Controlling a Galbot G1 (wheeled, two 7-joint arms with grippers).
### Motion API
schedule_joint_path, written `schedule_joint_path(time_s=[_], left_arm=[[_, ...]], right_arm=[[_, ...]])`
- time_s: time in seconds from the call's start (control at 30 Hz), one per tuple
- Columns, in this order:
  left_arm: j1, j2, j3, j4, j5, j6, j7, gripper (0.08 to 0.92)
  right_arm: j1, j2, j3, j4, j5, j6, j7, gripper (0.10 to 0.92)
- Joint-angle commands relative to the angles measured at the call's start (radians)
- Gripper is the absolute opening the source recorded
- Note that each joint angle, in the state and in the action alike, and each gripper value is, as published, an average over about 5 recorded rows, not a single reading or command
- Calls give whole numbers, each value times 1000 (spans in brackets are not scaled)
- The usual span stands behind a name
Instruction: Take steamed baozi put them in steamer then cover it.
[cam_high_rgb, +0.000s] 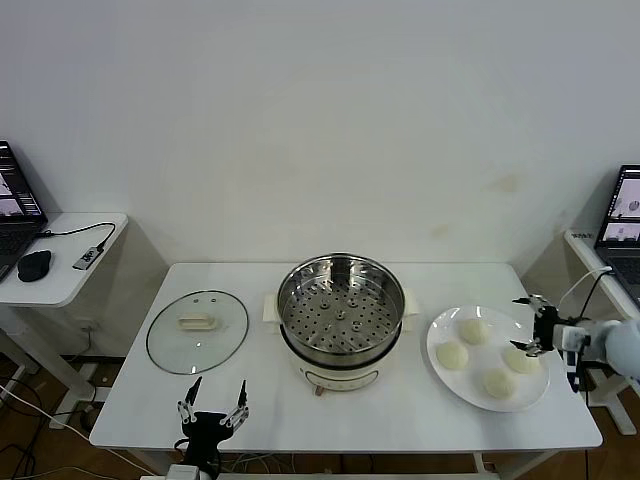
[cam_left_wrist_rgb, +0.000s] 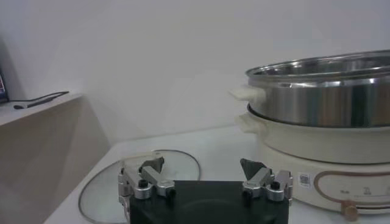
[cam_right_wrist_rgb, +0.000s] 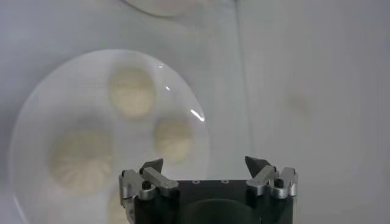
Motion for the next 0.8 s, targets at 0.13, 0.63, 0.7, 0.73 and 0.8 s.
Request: schedule_joint_path(time_s=[0.13,0.63,0.7,0.73,0.8], left_arm=[[-5,0,-4,6,14,0,-2,823],[0,-7,-32,14,20,-3,-2,823],[0,-9,-34,14,21,-4,-2,823],[0,-9,-35,14,22,-4,-2,823],[0,-10,-36,14,23,-5,-2,823]], right_arm=[[524,19,-552,-288,44,5,-206,823],[717,246,-730,-526,-33,44,-224,823],[722,261,-733,-542,-50,52,-225,823],[724,267,-734,-549,-59,54,-225,823],[724,279,-735,-566,-79,59,-224,823]])
